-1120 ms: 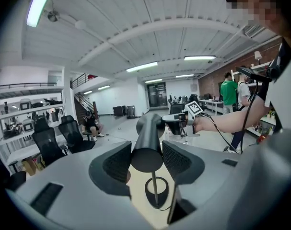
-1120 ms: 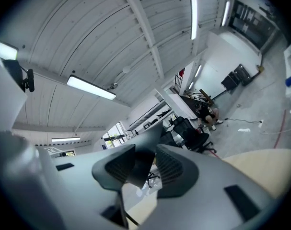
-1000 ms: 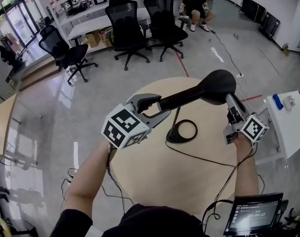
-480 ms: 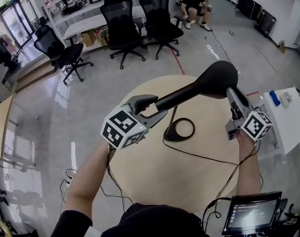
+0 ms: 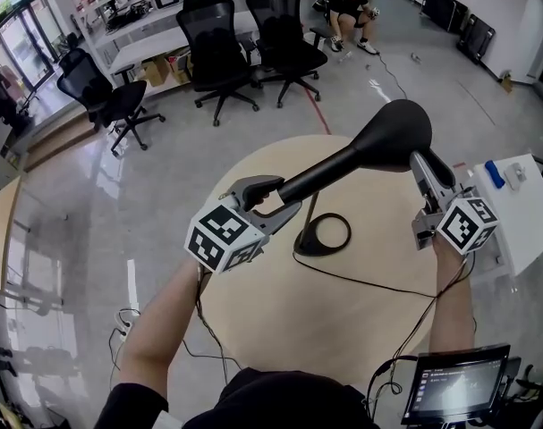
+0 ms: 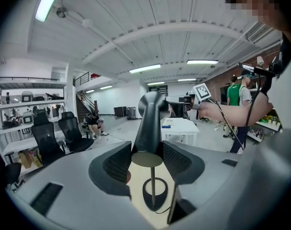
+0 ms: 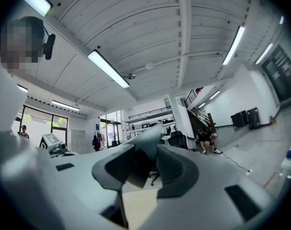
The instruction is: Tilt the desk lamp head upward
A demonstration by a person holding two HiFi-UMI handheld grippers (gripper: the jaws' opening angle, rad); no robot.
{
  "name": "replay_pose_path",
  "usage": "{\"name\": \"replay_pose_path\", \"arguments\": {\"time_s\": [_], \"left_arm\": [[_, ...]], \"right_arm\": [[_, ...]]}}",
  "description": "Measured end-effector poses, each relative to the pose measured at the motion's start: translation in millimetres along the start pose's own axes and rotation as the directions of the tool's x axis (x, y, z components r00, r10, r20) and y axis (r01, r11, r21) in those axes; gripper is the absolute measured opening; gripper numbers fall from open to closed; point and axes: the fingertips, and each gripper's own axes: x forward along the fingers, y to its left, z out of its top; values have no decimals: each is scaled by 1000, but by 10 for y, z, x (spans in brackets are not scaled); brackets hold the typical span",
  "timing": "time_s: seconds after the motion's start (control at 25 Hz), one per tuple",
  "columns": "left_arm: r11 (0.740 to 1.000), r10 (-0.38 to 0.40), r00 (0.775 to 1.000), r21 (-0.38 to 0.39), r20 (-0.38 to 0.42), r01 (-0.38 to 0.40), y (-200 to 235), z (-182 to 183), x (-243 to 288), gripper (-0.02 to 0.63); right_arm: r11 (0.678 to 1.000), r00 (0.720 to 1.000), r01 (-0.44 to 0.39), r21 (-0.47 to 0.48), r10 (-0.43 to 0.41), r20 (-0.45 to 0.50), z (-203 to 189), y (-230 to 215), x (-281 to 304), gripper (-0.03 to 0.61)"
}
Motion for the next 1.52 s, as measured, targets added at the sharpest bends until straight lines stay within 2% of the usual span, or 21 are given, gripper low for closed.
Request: {"name": "replay_pose_path", "arguments": {"time_s": [0.76,1.52], "left_arm": [[999,-2,1000,-38,18,3,3,-83,72,212],[997,-21,998,-76,59,25,28,-174,116,212]], "right_arm": [[983,1000,11,-185,-12,-7,272,208,22,140],[941,1000,5,-339,-5,0,458,462,74,140]]}}
